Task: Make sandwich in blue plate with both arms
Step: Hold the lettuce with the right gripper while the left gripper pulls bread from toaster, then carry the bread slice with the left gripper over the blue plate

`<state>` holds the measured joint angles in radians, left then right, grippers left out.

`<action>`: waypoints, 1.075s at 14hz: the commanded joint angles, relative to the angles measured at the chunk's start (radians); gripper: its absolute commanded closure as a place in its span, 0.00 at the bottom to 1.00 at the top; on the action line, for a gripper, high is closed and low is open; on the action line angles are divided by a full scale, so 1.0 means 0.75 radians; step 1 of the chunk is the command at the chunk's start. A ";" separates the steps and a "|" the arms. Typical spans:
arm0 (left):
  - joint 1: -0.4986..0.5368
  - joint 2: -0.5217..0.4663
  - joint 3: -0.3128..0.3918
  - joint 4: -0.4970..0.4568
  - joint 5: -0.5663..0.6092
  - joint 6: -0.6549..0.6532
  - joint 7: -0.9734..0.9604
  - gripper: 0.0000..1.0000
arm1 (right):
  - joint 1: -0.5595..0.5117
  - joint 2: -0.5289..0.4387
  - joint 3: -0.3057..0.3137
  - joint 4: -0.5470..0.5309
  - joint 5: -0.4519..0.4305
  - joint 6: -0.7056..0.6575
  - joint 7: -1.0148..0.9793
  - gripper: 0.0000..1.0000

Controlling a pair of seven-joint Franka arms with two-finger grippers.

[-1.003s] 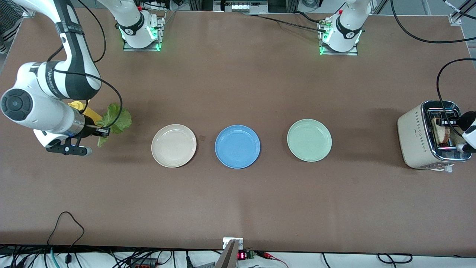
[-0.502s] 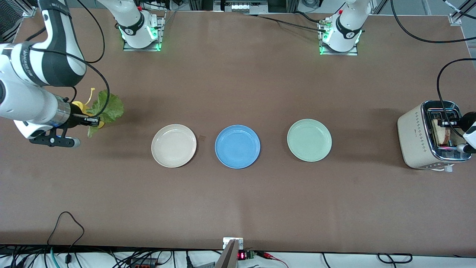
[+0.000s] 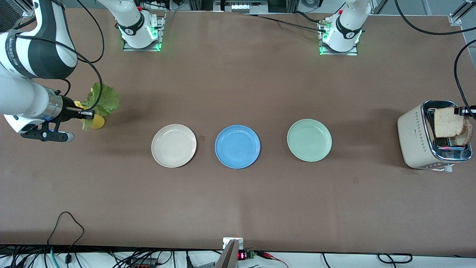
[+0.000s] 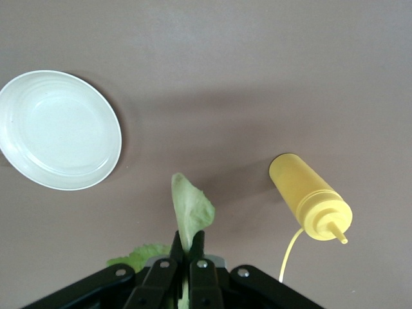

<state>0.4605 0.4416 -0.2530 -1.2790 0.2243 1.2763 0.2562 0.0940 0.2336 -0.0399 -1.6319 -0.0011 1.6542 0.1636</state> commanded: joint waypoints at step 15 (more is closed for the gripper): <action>-0.385 0.243 -0.442 -0.017 -0.556 0.328 -0.740 0.97 | 0.112 -0.007 0.012 0.020 0.249 -0.048 0.632 1.00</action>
<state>0.1899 0.6021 -0.5806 -1.2783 -0.1292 1.4492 -0.2720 0.1505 0.2315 -0.0281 -1.6281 0.1583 1.6365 0.5531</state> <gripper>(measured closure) 0.912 0.956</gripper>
